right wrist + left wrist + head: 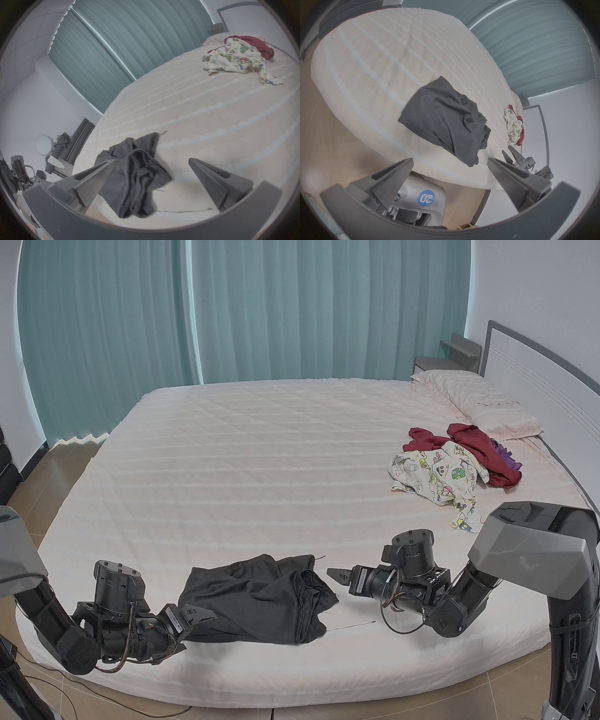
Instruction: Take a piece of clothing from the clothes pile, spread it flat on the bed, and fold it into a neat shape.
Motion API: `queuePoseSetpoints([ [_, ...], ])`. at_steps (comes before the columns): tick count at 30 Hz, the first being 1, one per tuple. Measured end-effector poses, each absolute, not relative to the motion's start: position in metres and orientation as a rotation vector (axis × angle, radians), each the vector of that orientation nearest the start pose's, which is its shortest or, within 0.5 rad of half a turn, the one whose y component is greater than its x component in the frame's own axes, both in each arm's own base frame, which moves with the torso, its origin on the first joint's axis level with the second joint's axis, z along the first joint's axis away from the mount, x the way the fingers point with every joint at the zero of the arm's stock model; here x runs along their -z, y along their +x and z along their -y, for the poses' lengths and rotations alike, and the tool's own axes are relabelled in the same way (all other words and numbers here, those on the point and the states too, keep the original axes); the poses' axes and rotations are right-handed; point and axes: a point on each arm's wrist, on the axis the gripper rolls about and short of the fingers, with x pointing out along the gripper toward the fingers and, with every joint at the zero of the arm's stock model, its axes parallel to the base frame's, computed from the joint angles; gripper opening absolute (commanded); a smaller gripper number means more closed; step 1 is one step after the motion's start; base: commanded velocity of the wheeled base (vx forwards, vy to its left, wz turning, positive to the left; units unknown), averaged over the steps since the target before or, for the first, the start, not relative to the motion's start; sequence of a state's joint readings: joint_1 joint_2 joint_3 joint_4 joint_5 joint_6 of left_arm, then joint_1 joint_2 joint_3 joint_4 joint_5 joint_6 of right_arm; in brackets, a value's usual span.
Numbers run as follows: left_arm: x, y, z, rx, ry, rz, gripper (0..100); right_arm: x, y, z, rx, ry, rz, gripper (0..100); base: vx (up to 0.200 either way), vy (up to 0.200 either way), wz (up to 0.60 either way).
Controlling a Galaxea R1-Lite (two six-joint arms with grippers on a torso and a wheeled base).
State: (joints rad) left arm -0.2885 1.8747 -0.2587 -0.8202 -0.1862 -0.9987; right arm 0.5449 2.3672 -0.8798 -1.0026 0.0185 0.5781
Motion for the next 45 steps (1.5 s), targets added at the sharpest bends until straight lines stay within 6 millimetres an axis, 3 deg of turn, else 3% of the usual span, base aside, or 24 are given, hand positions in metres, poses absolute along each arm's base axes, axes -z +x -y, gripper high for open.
queuePoseSetpoints([
  [5,-0.032,0.221,0.065,0.007,-0.901,-0.967,100,0.004,0.347,-0.217,-0.431,0.437,-0.584,100,0.0,0.2,0.0],
  [13,-0.027,0.226,0.062,-0.007,-0.906,-0.966,100,0.012,0.349,-0.227,-0.455,0.444,-0.601,100,0.0,0.0,0.0],
  [24,-0.017,0.228,0.062,-0.02,-0.901,-0.977,100,0.028,0.345,-0.224,-0.416,0.461,-0.678,100,0.0,0.0,0.0],
  [35,-0.014,0.229,0.063,-0.028,-0.896,-0.987,100,0.035,0.367,-0.23,-0.392,0.461,-0.685,100,0.0,0.0,0.0],
  [36,-0.014,0.23,0.063,-0.029,-0.896,-0.987,100,0.036,0.369,-0.231,-0.391,0.461,-0.683,0,0.0,0.0,0.0],
  [45,-0.012,0.23,0.063,-0.033,-0.893,-0.992,100,0.042,0.382,-0.233,-0.352,0.464,-0.669,0,0.0,0.0,0.0],
])
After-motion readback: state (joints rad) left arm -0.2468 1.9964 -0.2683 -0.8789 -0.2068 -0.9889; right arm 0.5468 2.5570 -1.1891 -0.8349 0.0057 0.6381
